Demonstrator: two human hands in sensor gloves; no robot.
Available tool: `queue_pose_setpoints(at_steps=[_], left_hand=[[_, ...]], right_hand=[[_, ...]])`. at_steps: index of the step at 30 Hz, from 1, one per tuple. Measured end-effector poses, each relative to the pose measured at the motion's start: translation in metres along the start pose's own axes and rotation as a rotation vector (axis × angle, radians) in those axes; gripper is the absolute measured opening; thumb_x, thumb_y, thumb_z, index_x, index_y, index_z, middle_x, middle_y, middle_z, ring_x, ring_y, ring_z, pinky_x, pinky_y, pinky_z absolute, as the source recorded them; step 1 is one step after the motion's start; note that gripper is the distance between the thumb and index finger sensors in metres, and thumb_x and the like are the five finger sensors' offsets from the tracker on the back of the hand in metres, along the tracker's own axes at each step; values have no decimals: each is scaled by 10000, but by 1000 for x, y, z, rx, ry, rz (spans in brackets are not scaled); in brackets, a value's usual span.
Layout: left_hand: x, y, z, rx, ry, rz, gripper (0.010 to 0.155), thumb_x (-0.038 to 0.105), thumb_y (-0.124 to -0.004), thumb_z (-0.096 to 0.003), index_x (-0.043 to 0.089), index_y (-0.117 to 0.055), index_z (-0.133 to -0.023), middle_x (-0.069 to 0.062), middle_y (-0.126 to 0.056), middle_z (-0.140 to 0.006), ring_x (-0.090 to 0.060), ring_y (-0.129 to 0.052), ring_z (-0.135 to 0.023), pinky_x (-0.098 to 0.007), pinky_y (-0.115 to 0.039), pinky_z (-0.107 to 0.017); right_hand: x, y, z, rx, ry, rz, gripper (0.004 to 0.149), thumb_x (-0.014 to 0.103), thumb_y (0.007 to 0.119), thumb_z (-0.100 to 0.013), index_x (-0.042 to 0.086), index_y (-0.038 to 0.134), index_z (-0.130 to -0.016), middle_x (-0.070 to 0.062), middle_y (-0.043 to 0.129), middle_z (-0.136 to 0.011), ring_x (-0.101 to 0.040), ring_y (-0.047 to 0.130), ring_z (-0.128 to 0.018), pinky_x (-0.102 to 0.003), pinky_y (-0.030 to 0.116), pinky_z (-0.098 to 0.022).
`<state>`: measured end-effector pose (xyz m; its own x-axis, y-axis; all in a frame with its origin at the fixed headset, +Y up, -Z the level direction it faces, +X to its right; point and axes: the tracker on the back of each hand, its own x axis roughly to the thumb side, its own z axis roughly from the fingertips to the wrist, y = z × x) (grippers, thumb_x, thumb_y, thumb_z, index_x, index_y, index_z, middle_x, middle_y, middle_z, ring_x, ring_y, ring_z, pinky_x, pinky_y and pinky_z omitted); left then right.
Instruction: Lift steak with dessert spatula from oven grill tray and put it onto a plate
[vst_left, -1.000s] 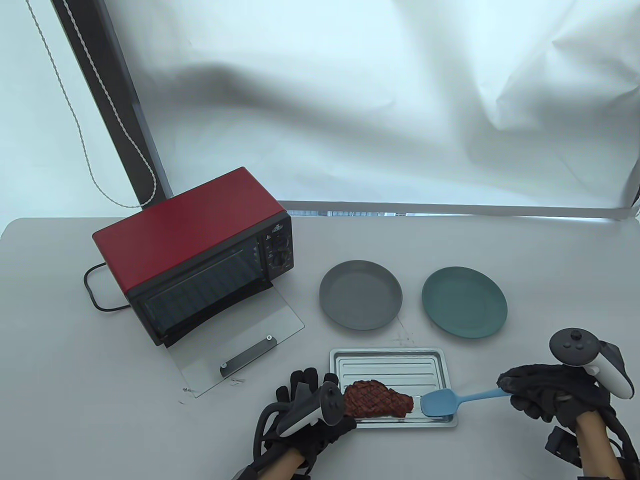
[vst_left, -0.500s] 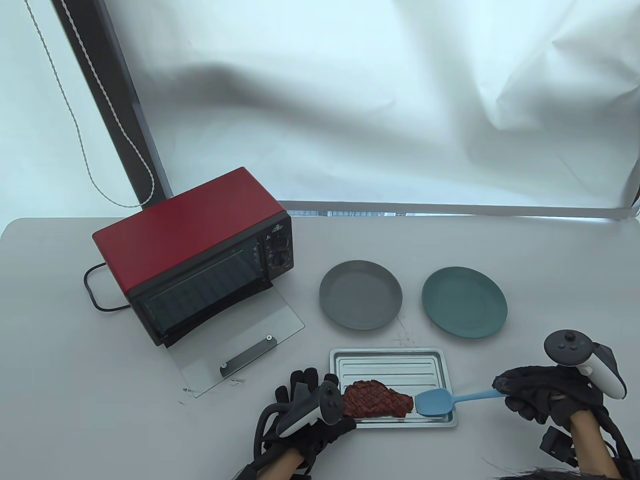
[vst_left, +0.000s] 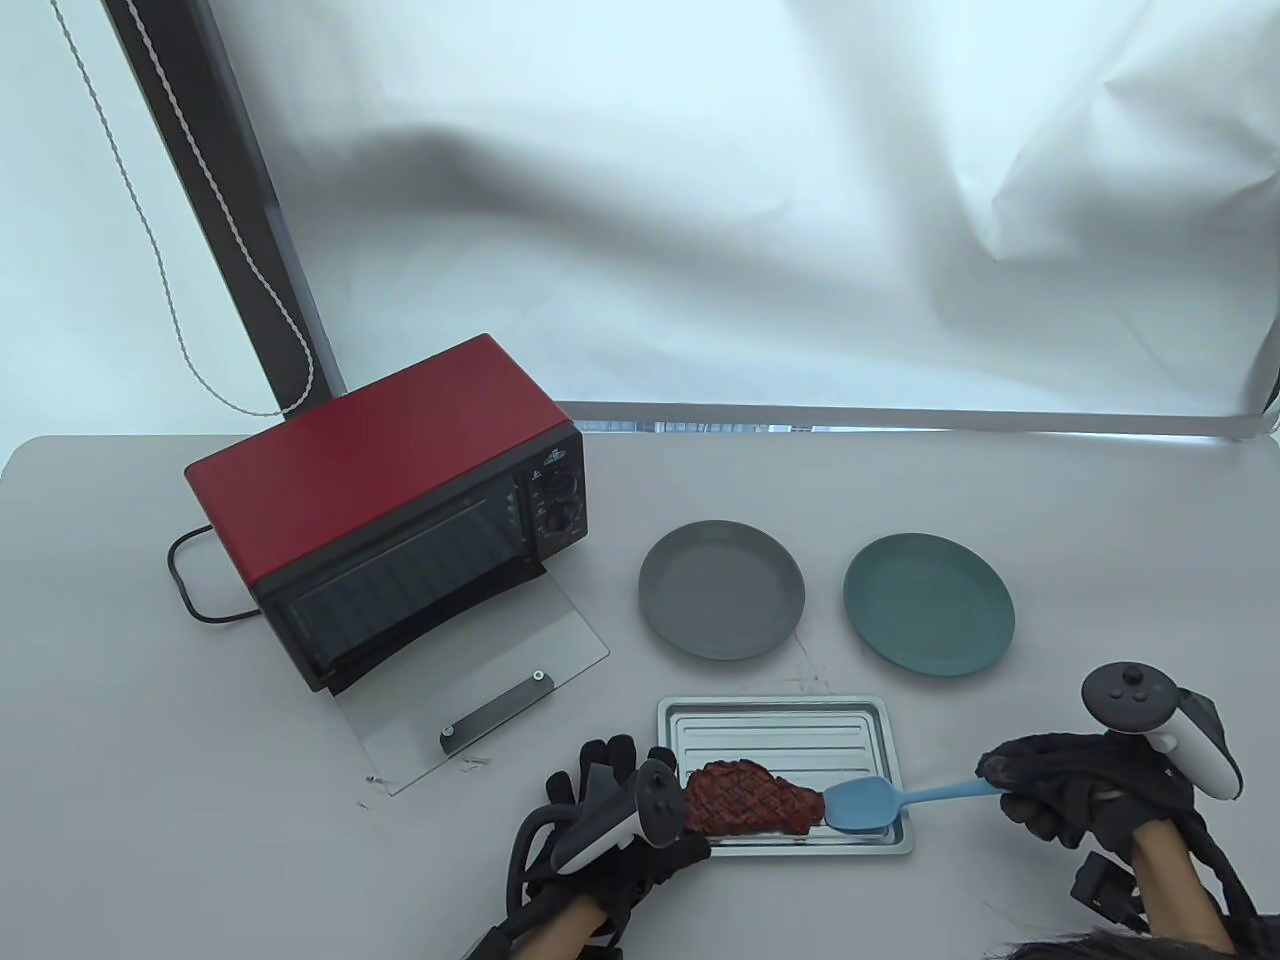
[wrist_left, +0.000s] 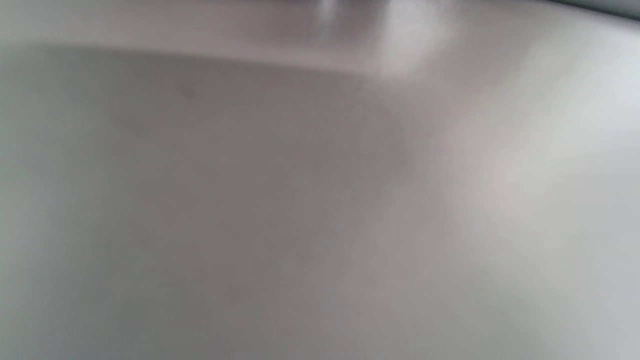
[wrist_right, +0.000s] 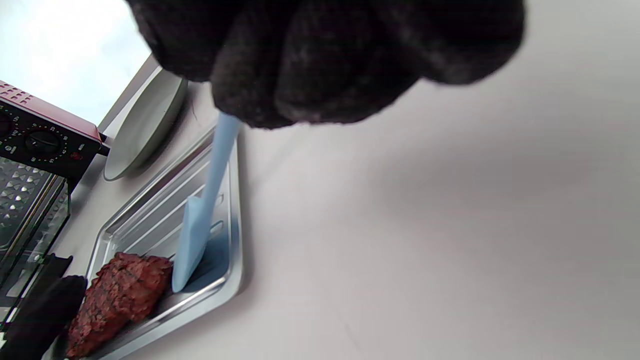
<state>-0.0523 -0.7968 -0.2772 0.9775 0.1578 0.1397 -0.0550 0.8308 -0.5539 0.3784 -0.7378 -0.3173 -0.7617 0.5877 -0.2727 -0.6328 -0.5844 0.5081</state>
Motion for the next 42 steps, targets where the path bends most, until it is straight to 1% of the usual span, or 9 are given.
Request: queue_pose_setpoints(at_steps=[11,18,28,31,32,33,37,38,42], left_hand=[[0,0,-1,-1,0,1,861,722,-524,-496,367,-55,-1125,-111,74,-1217,-406,9,-1135,-706,-140,-761],[-1,0,-1,-1,0,0,862,726,-523,-494,371,-55,-1125,-110,73,-1218,-404,10,-1136,-706,-139,-762],[-1,0,-2,-3,0,0,862,729,-521,-493,377,-53,-1125,-111,79,-1216,-404,17,-1135,-706,-135,-760],[-1,0,-2,-4,-1,-1,865,732,-517,-491,377,-45,-1124,-112,83,-1215,-404,12,-1135,-706,-133,-760],[-1,-1,-2,-5,-1,-2,868,733,-515,-491,375,-40,-1124,-113,84,-1215,-403,14,-1134,-707,-132,-760],[-1,-1,-2,-5,-1,-2,870,734,-516,-490,376,-39,-1123,-113,84,-1215,-405,14,-1134,-706,-132,-760],[-1,-1,-2,-5,-1,-3,872,735,-516,-490,374,-37,-1123,-115,85,-1214,-405,16,-1134,-707,-132,-759],[-1,-1,-2,-6,-1,-2,873,736,-516,-489,375,-35,-1123,-114,85,-1214,-406,16,-1134,-708,-131,-759],[-1,-1,-2,-5,-1,-3,870,736,-516,-489,376,-39,-1122,-116,85,-1214,-405,13,-1134,-708,-132,-759]], right_hand=[[6,14,-8,46,-36,-22,429,422,765,-598,186,811,-952,21,1009,-573,-172,996,-415,-317,863,-327],[14,29,-14,75,-69,-45,433,423,752,-604,174,802,-955,28,1009,-574,-162,999,-408,-302,868,-317],[18,53,-25,140,-94,-134,453,414,740,-612,147,781,-975,21,1008,-590,-153,1002,-412,-287,871,-315],[20,61,-28,164,-101,-158,477,409,742,-614,120,786,-991,5,1016,-590,-150,1007,-405,-278,873,-307],[23,65,-29,169,-105,-160,532,409,743,-614,51,791,-1005,-6,1020,-594,-149,1008,-404,-276,873,-307],[24,67,-30,173,-107,-159,558,407,741,-616,18,797,-1012,-14,1023,-599,-146,1009,-405,-274,873,-307],[29,74,-30,175,-122,-162,607,402,736,-620,-39,797,-1032,-48,1023,-628,-139,1009,-413,-271,871,-316],[30,76,-31,186,-132,-170,636,397,735,-622,-85,798,-1031,-57,1019,-643,-138,1010,-419,-272,870,-321],[30,81,-33,251,-151,-222,663,373,725,-631,-130,744,-1064,-70,987,-715,-138,1005,-471,-280,867,-345]])
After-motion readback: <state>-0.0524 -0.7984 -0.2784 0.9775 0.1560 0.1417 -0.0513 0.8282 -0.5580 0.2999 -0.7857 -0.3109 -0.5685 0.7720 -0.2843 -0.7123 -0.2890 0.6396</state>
